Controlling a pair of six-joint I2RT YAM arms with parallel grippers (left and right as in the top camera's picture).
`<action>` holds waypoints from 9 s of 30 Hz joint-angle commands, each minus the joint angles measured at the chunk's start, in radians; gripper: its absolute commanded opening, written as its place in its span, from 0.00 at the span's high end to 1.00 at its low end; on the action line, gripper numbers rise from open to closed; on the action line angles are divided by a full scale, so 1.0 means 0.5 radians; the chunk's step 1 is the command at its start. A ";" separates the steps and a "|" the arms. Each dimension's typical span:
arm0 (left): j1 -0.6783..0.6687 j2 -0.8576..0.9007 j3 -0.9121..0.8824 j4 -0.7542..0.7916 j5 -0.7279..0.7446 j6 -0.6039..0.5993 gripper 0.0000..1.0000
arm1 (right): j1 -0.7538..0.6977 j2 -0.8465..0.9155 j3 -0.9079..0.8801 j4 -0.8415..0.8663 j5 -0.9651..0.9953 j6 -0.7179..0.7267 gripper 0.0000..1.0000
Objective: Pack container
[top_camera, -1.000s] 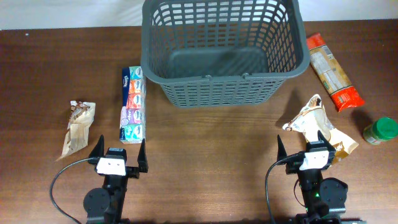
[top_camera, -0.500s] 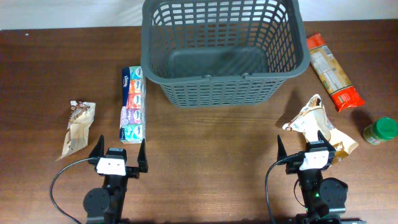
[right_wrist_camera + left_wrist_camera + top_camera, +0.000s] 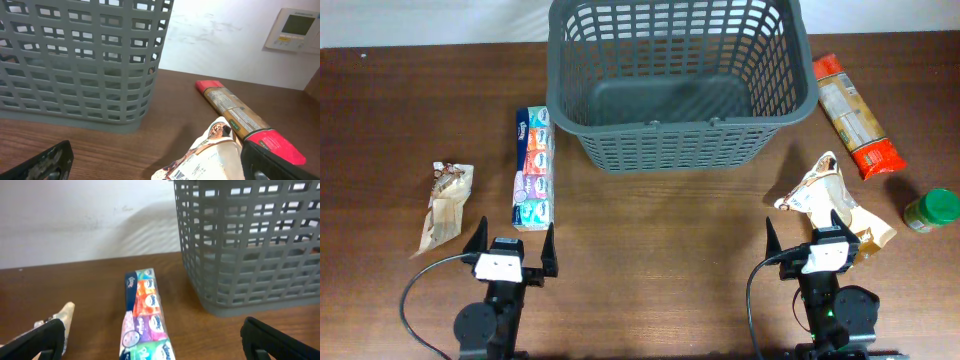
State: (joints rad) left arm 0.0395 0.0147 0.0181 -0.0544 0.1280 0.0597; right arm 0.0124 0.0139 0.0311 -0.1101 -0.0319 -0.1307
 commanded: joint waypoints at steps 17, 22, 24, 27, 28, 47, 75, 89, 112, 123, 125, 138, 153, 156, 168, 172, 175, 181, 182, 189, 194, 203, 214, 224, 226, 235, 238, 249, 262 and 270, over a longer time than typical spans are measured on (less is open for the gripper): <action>-0.005 -0.019 0.076 0.265 1.328 -0.500 0.01 | -0.014 -0.021 0.335 -0.157 -0.629 0.217 0.01; -0.005 -0.013 0.091 0.304 1.453 -0.553 0.01 | -0.014 -0.004 0.531 -0.126 -0.674 0.202 0.01; -0.005 0.006 0.130 0.203 1.498 -0.552 0.00 | -0.014 0.049 0.635 -0.201 -0.627 0.201 0.01; -0.005 0.076 0.321 -0.156 1.494 -0.526 0.00 | -0.014 0.220 0.875 -0.426 -0.513 0.114 0.01; -0.005 0.105 0.399 -0.279 1.494 -0.486 0.00 | -0.014 0.292 0.960 -0.502 -0.455 0.113 0.01; -0.005 0.681 1.610 -0.830 1.415 -0.298 0.00 | -0.014 2.166 3.518 -1.953 -0.721 0.120 0.01; -0.866 2.245 3.356 -2.347 0.479 0.049 0.01 | -0.012 2.974 4.279 -2.357 -1.126 0.121 0.01; -1.622 2.560 3.376 -2.568 -0.058 -0.275 0.01 | 0.023 3.186 4.281 -2.148 -1.159 -0.188 0.01; -1.635 2.574 3.373 -2.646 0.143 -0.278 0.00 | 0.159 3.725 4.280 -2.068 -0.879 -0.143 0.01; -1.635 2.733 3.363 -2.655 -0.418 -0.654 0.92 | 0.158 3.793 4.279 -2.132 -0.513 -0.127 0.66; -1.635 2.781 3.363 -2.657 -0.507 -0.725 0.98 | 0.158 3.793 4.279 -2.132 -0.428 -0.028 0.83; -1.627 3.033 3.363 -2.587 -0.938 -0.994 0.98 | 0.160 3.793 4.279 -2.259 -0.218 0.085 0.96; -1.468 3.033 3.363 -2.412 -0.960 -0.894 0.98 | 0.160 3.793 4.279 -2.438 -0.218 0.084 0.96; -1.468 3.033 3.363 -2.383 -0.961 -0.893 0.98 | 0.160 3.793 4.279 -2.459 -0.219 0.084 0.96; -1.398 3.033 3.363 -2.314 -0.961 -0.804 0.98 | 0.160 3.793 4.279 -2.557 -0.218 0.084 0.96; -1.355 3.034 3.363 -2.311 -0.961 -0.803 0.98 | 0.160 3.793 4.279 -2.580 -0.219 0.084 0.96; -1.337 3.034 3.363 -2.308 -0.960 -0.787 0.98 | 0.160 3.793 4.279 -2.582 -0.219 0.085 0.96; -1.337 3.034 3.363 -2.275 -0.960 -0.739 0.98 | 0.160 3.793 4.279 -2.601 -0.219 0.085 0.96; -1.337 3.034 3.363 -2.267 -0.959 -0.726 0.98 | 0.160 3.793 4.279 -2.601 -0.219 0.085 0.96; -1.330 3.036 3.363 -2.248 -0.960 -0.713 0.98 | 0.161 3.793 4.279 -2.630 -0.220 0.085 0.96; -1.297 3.036 3.363 -2.238 -0.959 -0.713 0.98 | 0.188 3.793 4.279 -2.640 -0.219 0.085 0.96; -1.281 3.036 3.363 -2.222 -0.951 -0.713 0.98 | 0.273 3.793 4.279 -2.647 -0.208 0.085 0.96; -1.276 3.043 3.363 -2.204 -0.943 -0.705 0.98 | 0.293 3.793 4.279 -2.717 -0.121 0.085 0.96; -1.200 3.068 3.363 -2.195 -0.717 -0.706 0.98 | 0.293 3.793 4.279 -2.721 -0.121 0.085 0.96; -1.201 3.083 3.363 -2.196 -0.703 -0.706 0.98 | 0.293 3.793 4.279 -2.721 -0.121 0.084 0.96; -1.201 3.114 3.363 -2.238 -0.667 -0.706 0.98 | 0.293 3.793 4.279 -2.720 -0.075 0.084 0.96; -1.200 3.114 3.363 -2.231 -0.667 -0.706 0.98 | 0.293 3.793 4.279 -2.720 -0.076 0.085 0.96; -1.199 3.114 3.363 -2.210 -0.669 -0.694 0.98 | 0.293 3.793 4.279 -2.734 -0.076 0.085 0.96; -1.199 3.114 3.363 -2.210 -0.726 -0.661 0.98 | 0.293 3.793 4.279 -2.757 -0.077 0.085 0.96; -1.199 3.092 3.365 -2.210 -0.727 -0.619 0.98 | 0.293 3.793 4.304 -2.708 -0.079 0.085 0.96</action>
State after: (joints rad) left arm -0.5652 1.5684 1.6890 -1.1618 -0.2211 -0.2794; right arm 0.1524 1.9030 2.1582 -1.4738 -0.0822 -0.1001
